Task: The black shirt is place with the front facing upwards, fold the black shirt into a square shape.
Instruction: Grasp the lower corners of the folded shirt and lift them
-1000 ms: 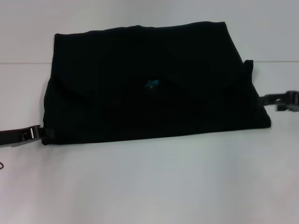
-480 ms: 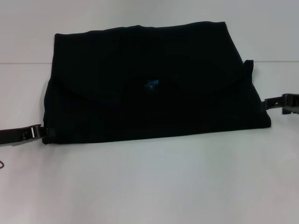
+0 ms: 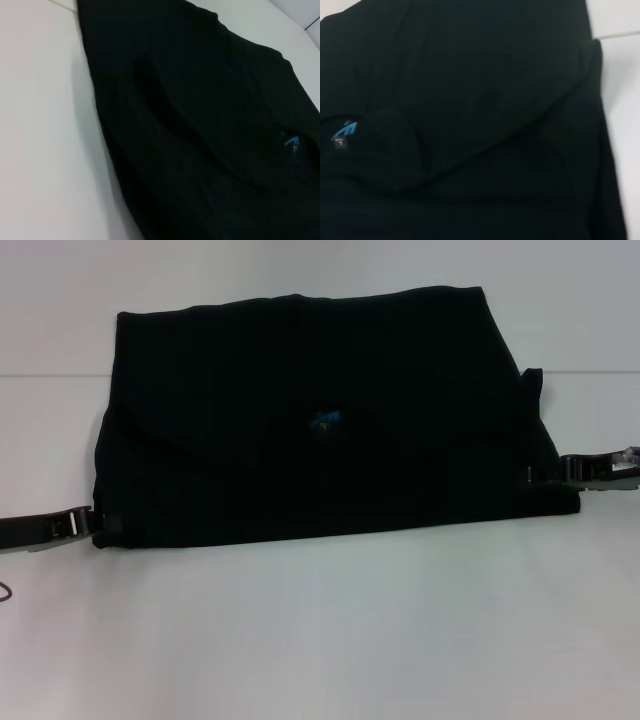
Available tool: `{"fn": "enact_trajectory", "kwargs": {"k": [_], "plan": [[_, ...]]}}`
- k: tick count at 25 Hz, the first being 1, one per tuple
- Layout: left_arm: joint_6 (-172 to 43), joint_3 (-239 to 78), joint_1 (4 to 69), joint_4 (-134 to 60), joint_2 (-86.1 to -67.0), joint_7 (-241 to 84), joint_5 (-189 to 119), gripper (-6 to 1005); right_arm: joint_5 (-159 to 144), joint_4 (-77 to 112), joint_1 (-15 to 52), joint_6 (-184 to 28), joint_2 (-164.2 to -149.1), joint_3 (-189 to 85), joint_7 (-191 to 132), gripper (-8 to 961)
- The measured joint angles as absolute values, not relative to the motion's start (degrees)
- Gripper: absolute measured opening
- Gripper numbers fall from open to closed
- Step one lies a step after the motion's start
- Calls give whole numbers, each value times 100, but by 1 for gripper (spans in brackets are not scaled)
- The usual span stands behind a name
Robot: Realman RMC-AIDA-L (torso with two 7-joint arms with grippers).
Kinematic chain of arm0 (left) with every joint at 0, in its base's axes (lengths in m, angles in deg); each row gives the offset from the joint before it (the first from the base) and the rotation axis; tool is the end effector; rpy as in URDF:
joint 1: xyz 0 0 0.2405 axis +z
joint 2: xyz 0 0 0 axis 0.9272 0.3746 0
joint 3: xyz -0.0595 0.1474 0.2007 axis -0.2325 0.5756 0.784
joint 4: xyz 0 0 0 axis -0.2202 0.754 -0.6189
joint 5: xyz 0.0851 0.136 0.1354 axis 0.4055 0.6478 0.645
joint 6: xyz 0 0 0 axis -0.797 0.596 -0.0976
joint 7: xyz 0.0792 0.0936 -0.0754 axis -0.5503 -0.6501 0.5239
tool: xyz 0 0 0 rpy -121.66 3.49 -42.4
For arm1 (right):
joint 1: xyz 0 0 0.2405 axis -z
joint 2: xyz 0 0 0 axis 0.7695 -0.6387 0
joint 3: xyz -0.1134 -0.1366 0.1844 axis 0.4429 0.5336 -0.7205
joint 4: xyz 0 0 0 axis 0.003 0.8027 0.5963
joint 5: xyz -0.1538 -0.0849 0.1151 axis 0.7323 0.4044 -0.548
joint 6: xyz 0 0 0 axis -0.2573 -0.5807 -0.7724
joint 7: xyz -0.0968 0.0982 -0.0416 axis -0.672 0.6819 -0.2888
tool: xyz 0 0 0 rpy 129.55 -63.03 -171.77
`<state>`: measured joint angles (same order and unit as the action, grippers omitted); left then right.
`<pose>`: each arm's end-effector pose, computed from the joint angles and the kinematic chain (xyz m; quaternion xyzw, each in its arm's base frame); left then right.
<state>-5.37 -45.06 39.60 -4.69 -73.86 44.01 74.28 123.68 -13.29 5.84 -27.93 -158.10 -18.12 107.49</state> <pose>-0.3494 0.3542 0.0414 -0.7438 -0.5974 -0.1729 0.2449 0.2890 0.4266 0.0256 -0.7687 0.5691 0.0441 0.2885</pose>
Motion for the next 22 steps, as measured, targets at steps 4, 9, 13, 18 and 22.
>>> {"fn": "enact_trajectory", "kwargs": {"k": [4, 9, 13, 18, 22], "plan": [[-534, -4504, 3958, -469, -7392, 4399, 7428, 1, 12351, -1297, 583, -2838, -15836, -1791, 10743, 836], [-521, -4513, 3953, -469, -7394, 4399, 7428, 1, 12378, -1243, 584, -2896, -15840, -1777, 10752, 828], [-510, -4519, 3952, -469, -7389, 4399, 7428, 1, 12385, -1243, 605, -2934, -15825, -1772, 10784, 788], [-483, -4526, 3952, -469, -7387, 4399, 7428, 1, 12390, -1243, 599, -2968, -15825, -1770, 10754, 696], [-466, -4533, 3952, -469, -7380, 4399, 7425, 2, 12392, -1243, 591, -2974, -15825, -1764, 10754, 623]]}}
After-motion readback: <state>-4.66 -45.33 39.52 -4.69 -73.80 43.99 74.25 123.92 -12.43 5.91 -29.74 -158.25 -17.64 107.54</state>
